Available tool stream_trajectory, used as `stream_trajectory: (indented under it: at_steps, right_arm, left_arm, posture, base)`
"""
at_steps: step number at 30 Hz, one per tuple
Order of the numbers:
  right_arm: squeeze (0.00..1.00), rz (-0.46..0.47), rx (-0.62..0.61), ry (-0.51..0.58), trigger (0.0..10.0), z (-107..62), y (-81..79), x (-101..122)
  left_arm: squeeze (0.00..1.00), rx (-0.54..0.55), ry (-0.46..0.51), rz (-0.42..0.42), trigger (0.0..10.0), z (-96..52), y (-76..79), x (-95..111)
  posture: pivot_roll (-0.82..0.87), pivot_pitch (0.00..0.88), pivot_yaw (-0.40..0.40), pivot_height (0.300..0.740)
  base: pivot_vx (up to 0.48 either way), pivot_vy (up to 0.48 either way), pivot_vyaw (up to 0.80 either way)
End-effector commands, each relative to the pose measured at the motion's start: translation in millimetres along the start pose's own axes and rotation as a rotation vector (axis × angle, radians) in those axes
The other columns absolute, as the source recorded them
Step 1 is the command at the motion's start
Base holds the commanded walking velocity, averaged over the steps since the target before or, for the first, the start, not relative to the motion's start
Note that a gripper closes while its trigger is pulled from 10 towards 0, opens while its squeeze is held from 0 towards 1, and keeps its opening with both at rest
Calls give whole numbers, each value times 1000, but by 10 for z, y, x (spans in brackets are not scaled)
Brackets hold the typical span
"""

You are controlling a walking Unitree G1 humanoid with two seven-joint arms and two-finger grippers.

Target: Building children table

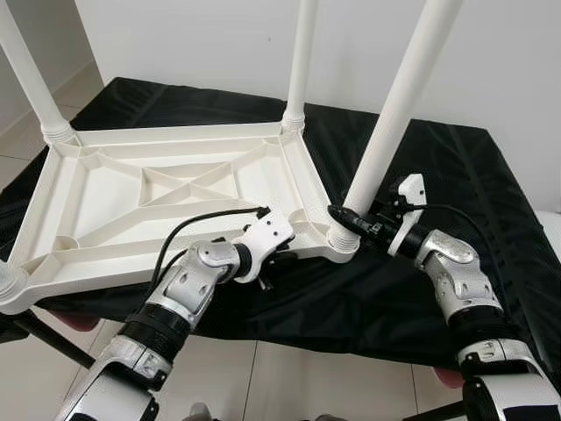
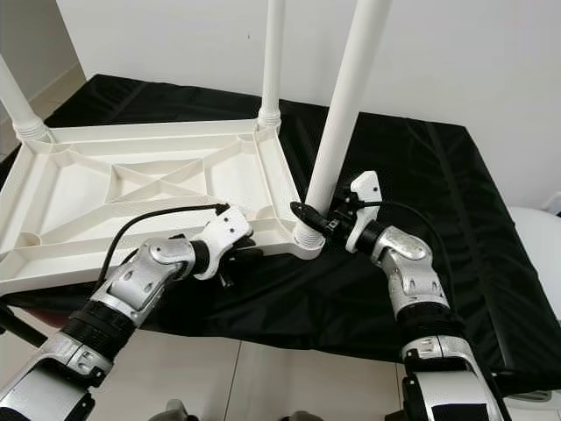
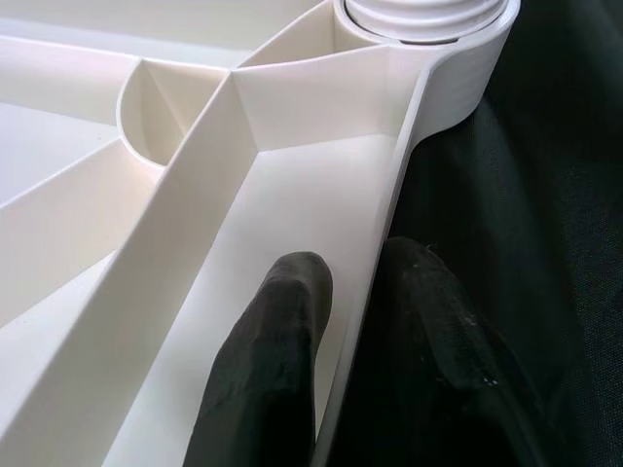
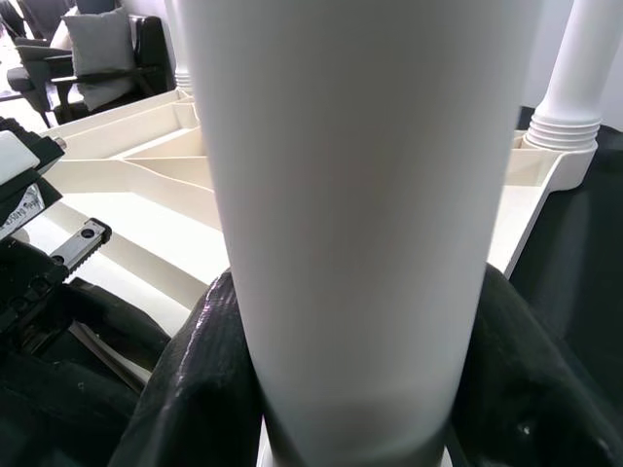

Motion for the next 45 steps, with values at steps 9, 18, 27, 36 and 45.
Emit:
stream_trajectory:
  at_steps: [9,18,27,36,45]
  right_arm:
    - [0,119,-83,-116,10000,-224,-109,-469]
    - [0,158,-172,-93,10000,-278,-115,-540]
    - [0,156,-176,-125,10000,-232,-80,-548]
    - [0,161,-112,-159,10000,-112,-6,-468]
    - [0,176,-126,-189,10000,-113,65,-498]
  left_arm:
    - [0,6,48,27,10000,-35,3,147]
    - [0,-4,50,39,10000,-31,12,180]
    - [0,-4,57,42,10000,-32,9,208]
    - [0,3,66,43,10000,-35,-3,240]
    - [0,10,72,44,10000,-42,-11,254]
  posture:
    - [-38,9,-41,740]
    - [-41,11,-36,740]
    - [-47,11,-32,740]
    - [-38,7,-37,740]
    - [-38,2,-37,740]
  base:
    - [0,0,0]
    - [0,0,0]
    - [0,0,0]
    - [0,0,0]
    - [0,0,0]
Point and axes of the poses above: a point about 5 cm out from each wrist's last joint towards the gripper, its own z axis pointing out of the wrist towards the gripper, its own x axis along the axis of the wrist's last joint, y = z × x, the point moved 3 cm from there along z, pointing out of the wrist towards the gripper, and after that the axes turned 5 degrees about -z, right-handed, at the moved point
